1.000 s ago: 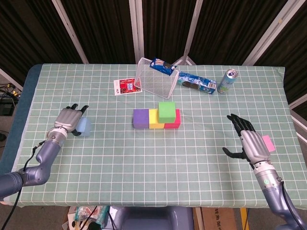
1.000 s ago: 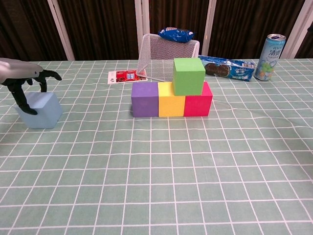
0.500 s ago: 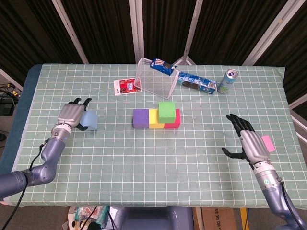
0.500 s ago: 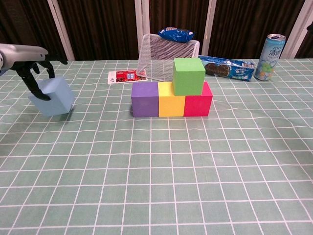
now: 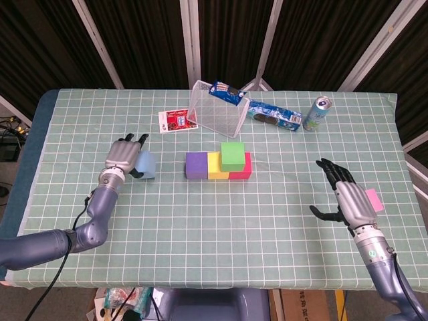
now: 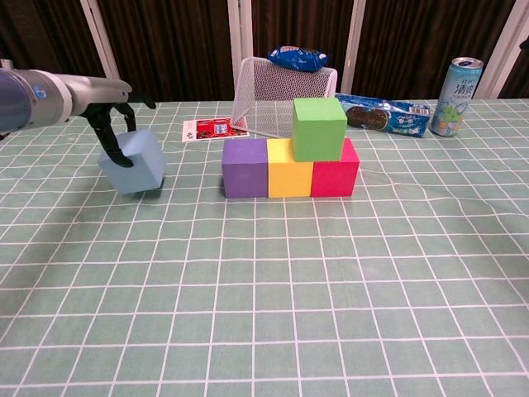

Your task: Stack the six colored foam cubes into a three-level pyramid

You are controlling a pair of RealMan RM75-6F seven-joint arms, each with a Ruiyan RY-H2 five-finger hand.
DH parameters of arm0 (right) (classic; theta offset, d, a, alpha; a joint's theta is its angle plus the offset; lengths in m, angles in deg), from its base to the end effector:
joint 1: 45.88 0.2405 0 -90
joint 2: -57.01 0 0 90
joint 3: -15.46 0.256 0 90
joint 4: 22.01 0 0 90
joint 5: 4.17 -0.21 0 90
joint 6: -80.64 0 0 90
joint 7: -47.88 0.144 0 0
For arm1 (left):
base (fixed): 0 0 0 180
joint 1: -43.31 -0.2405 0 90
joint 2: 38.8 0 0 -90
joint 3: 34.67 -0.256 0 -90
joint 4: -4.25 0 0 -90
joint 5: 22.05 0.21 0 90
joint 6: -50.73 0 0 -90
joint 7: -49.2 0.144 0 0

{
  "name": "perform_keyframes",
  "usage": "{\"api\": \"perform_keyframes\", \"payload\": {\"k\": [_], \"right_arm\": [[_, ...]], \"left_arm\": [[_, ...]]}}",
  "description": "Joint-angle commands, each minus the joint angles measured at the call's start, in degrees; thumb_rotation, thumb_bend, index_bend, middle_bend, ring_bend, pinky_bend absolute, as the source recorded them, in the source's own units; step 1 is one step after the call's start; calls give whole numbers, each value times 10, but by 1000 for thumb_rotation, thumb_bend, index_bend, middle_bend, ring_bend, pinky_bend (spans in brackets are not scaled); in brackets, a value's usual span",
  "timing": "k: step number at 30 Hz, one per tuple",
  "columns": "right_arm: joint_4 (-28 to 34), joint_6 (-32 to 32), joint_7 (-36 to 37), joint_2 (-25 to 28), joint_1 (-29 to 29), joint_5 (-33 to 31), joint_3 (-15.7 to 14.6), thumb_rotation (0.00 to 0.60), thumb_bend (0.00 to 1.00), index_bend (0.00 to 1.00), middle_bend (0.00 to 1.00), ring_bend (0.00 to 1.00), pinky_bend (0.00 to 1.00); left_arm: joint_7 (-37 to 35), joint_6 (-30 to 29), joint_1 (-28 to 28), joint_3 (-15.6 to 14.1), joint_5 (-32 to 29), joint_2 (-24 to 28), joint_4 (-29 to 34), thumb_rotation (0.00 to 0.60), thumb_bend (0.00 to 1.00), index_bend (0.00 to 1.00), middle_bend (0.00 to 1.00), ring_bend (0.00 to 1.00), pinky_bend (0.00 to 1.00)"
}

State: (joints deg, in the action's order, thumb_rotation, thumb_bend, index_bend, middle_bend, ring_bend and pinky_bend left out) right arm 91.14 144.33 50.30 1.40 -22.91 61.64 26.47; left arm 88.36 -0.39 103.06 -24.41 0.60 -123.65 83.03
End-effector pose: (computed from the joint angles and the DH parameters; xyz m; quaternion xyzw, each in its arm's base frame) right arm -0.2117 -0.2718 0.1495 0.5833 -0.5222 0.4289 0.4507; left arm -0.1416 0.4242 0.0165 -0.7060 -0.4135 -0.2331 0.5255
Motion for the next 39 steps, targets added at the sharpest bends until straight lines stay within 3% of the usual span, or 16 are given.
{"api": "perform_keyframes", "payload": {"k": [1, 8, 14, 24, 34, 39], "right_arm": [[-1, -1, 1, 0, 0, 0, 0, 600, 288, 0, 0, 0, 0], [-1, -1, 2, 0, 0, 0, 0, 600, 288, 0, 0, 0, 0], [-2, -2, 1, -1, 0, 1, -1, 600, 289, 0, 0, 0, 0], [1, 0, -3, -2, 0, 3, -3, 600, 289, 0, 0, 0, 0], [0, 0, -5, -4, 0, 2, -4, 600, 288, 0, 0, 0, 0], [1, -1, -6, -5, 0, 0, -4, 600, 289, 0, 0, 0, 0]], "left_arm": [[9, 0, 10, 3, -10, -15, -11, 600, 307, 16, 384, 78, 199], [29, -3, 23, 1, -28, -36, -23, 600, 305, 15, 356, 78, 198], [37, -1, 25, -1, -39, -36, -24, 600, 267, 0, 209, 78, 180], [32, 10, 22, -7, -25, -24, -21, 600, 199, 0, 210, 78, 182], [-21, 48, 5, -21, 80, -5, -42, 600, 196, 0, 288, 78, 182], [-40, 62, 2, -23, 102, -8, -54, 600, 195, 0, 288, 78, 183]]}}
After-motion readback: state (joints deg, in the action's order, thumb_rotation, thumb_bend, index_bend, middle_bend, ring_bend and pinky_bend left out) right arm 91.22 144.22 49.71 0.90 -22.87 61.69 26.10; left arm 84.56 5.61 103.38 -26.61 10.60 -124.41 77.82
